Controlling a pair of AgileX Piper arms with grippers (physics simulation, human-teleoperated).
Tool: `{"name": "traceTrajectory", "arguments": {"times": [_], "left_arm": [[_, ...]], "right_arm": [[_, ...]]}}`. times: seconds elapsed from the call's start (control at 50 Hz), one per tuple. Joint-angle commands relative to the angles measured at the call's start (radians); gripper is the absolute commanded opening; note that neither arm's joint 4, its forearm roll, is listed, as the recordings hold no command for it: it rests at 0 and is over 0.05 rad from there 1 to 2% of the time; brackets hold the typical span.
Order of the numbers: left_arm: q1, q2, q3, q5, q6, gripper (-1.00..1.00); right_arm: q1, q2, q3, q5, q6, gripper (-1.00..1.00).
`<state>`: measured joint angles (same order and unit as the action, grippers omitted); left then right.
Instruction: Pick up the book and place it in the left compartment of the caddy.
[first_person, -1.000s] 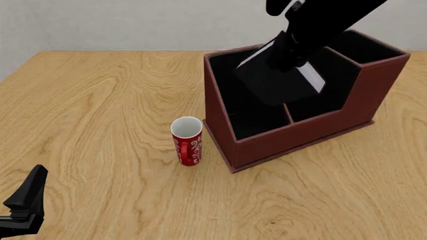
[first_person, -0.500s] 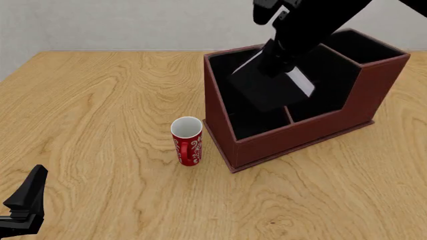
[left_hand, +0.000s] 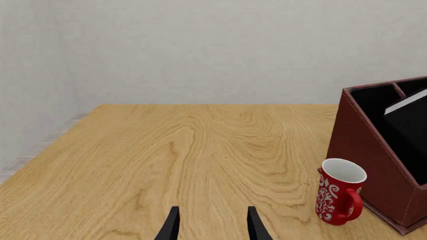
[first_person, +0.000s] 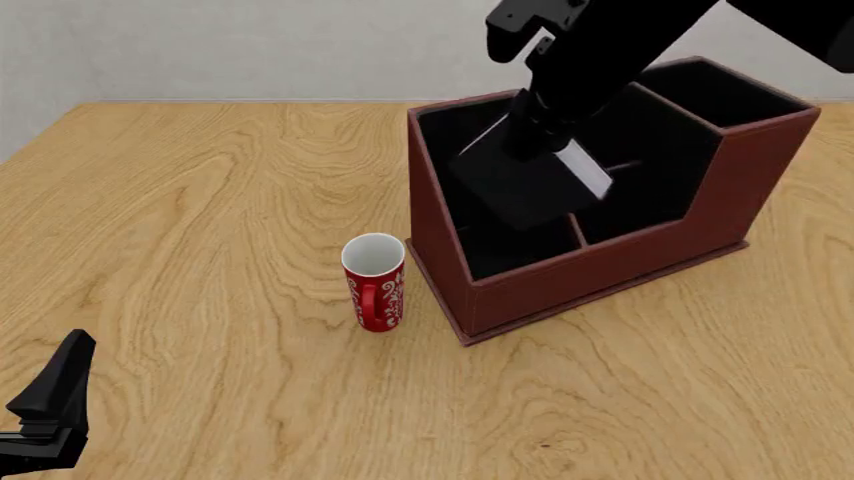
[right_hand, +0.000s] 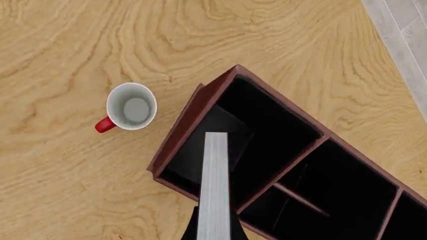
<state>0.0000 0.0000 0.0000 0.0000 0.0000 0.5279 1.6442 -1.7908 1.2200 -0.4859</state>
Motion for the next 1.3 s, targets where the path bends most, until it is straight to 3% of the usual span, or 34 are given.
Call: {"name": "traceTrajectory", "arguments": {"times": [0.02,1.3], "left_arm": [[0.000,0.000,0.000,0.000,0.000,1.00],[0.000,0.000,0.000,0.000,0.000,1.00]], "right_arm": [[0.002,0.024,-0.023,0.000,0.032,-1.00],[-0.005,0.158,-0.089,0.000,0.100,-1.00]]}}
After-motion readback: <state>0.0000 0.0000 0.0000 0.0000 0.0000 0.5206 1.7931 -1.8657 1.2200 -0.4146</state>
